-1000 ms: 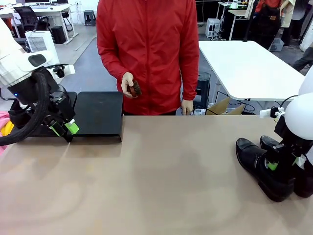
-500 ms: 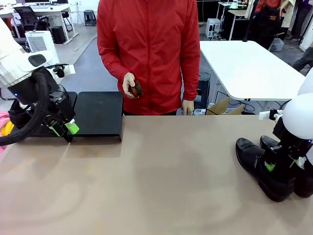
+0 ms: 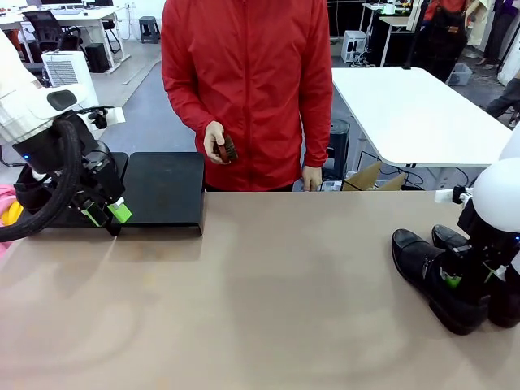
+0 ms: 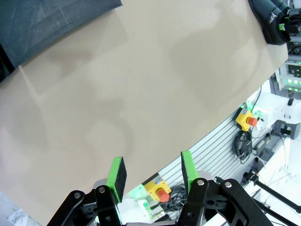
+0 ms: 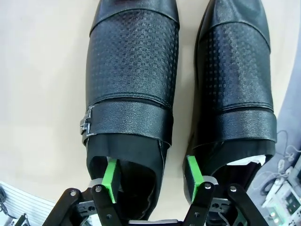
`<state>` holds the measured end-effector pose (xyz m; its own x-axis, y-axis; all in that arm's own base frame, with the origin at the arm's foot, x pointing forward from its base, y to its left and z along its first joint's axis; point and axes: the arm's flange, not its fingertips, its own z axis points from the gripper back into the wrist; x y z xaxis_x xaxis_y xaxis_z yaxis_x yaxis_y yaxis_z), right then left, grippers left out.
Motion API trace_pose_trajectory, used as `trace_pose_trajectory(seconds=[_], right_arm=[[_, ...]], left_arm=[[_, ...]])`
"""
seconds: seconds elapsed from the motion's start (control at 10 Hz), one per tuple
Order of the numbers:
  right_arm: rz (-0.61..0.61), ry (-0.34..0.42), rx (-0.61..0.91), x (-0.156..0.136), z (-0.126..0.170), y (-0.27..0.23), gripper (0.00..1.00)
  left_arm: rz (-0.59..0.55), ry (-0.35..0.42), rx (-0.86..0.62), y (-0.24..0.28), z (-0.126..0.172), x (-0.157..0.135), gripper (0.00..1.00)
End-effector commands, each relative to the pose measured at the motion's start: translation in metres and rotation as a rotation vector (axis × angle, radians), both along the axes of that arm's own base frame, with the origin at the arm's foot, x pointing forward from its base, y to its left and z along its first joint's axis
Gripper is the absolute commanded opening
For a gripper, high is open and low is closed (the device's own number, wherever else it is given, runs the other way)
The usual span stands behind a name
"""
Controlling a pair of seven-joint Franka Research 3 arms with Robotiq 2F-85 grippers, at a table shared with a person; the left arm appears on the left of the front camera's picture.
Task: Organize the shoes by placing them on the stand.
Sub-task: Pick up one Shoe and place it in the middle of the table.
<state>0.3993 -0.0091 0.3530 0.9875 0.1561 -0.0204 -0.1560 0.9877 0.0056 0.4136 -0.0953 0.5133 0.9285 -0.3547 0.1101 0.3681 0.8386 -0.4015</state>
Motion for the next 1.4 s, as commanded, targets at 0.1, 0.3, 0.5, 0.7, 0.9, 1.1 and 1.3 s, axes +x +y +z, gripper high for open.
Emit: trace_pose_trajectory(seconds=[0.1, 0.3, 0.5, 0.7, 0.9, 1.1, 1.3], right_arm=[[0.048, 0.015, 0.042, -0.001, -0.015, -0.007, 0.27], [0.049, 0.032, 0.043, 0.0, -0.021, -0.009, 0.0], [0.055, 0.028, 0.045, 0.0, -0.021, -0.01, 0.0], [0.057, 0.025, 0.045, -0.002, -0.019, -0.009, 0.0], [0.03, 0.005, 0.069, -0.011, 0.004, 0.008, 0.0], [-0.046, -0.094, 0.108, -0.03, 0.047, 0.054, 0.0], [-0.089, -0.109, 0.171, -0.039, 0.064, 0.109, 0.0]], left_arm=[[-0.006, -0.004, -0.018, 0.001, 0.0, -0.003, 0.62], [-0.006, -0.004, -0.018, 0.001, 0.0, -0.003, 0.62], [-0.006, -0.004, -0.018, 0.001, 0.0, -0.003, 0.62], [-0.006, -0.004, -0.018, 0.001, 0.0, -0.003, 0.62], [-0.006, -0.004, -0.018, 0.001, 0.0, -0.003, 0.62], [-0.006, -0.004, -0.018, 0.001, 0.0, -0.003, 0.62], [-0.006, -0.004, -0.018, 0.001, 0.0, -0.003, 0.62]])
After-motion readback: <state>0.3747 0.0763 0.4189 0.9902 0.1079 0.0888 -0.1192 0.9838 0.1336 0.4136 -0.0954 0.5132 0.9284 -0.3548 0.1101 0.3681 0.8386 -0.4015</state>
